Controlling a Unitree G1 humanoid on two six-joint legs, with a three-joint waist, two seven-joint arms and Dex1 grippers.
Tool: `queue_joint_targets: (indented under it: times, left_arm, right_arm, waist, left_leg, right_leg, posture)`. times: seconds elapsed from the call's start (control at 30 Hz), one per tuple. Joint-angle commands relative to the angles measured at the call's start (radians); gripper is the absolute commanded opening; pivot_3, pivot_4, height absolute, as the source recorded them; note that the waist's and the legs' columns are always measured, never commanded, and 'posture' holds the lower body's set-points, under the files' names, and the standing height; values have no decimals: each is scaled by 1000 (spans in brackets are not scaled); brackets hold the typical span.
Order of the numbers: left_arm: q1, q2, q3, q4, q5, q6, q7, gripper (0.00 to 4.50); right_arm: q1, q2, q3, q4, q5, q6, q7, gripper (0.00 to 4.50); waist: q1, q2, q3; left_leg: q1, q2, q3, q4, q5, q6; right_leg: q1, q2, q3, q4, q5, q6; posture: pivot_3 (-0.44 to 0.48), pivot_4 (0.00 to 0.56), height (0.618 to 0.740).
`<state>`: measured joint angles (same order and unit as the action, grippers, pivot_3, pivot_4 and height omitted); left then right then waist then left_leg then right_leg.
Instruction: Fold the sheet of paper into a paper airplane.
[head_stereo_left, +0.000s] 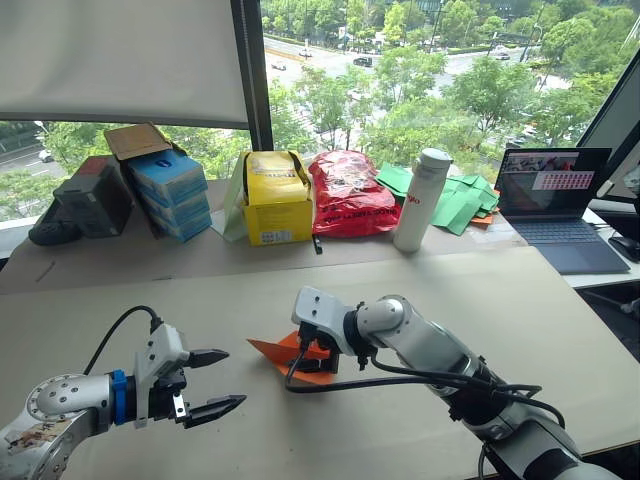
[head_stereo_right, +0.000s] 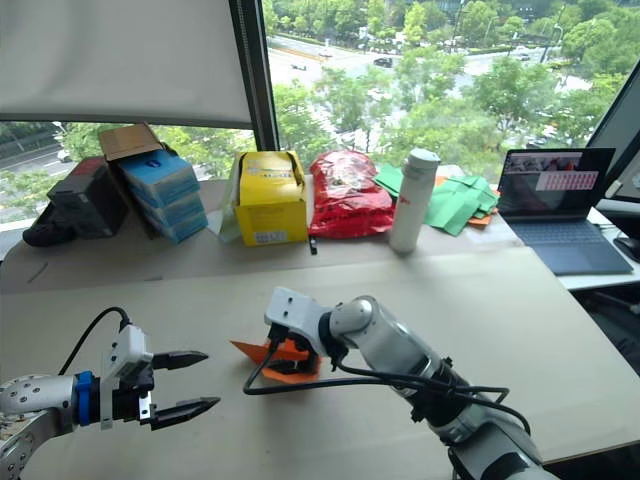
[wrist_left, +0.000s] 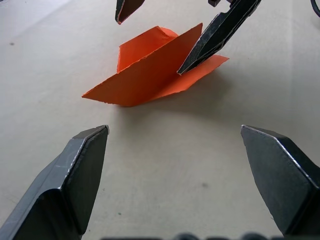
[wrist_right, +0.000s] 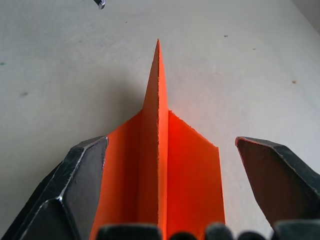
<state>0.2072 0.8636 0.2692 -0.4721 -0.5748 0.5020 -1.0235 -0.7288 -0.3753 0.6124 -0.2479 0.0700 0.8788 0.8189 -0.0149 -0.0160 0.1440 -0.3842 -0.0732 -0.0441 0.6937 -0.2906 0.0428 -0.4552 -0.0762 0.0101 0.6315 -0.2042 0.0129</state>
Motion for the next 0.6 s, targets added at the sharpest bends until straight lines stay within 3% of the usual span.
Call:
queue_joint_targets:
  times: [0.03,0.1,0.13,0.2,0.53,0.6]
  left_arm:
    - [-18,7,9,-45,-17,6,9,4477]
    - [-27,10,9,-53,-24,17,13,4477]
    - [-30,11,9,-55,-26,21,15,4498]
    - [-38,12,9,-60,-30,30,20,4500]
    - [-59,19,-1,-87,-32,68,38,4500]
    - [-68,19,-3,-98,-38,83,44,4500]
  right_arm:
    - [-14,6,3,-31,-2,3,0,4500]
    - [-13,10,8,-16,-10,-4,-3,4500]
    - [-12,12,9,-11,-13,-7,-2,4255]
    - [-11,20,8,7,-15,-15,-4,3714]
    - [-16,38,13,21,-23,-21,0,169]
    - [-20,41,17,24,-28,-21,-1,39]
  waist:
    - [0,0,0]
    - [0,0,0]
    - [0,0,0]
    - [0,0,0]
    - [-1,0,0]
    - [-1,0,0]
  left_leg:
    - [0,0,0,0,0,0]
    - [0,0,0,0,0,0]
    - [0,0,0,0,0,0]
    - [0,0,0,0,0,0]
    - [0,0,0,0,0,0]
    - [0,0,0,0,0,0]
  right_leg:
    - [0,0,0,0,0,0]
    - [0,0,0,0,0,0]
    - [0,0,0,0,0,0]
    - [0,0,0,0,0,0]
    - [0,0,0,0,0,0]
    - [0,0,0,0,0,0]
  posture:
    - [0,150,740]
    - [0,150,740]
    - [0,150,740]
    - [0,150,740]
    - [0,150,740]
    - [0,150,740]
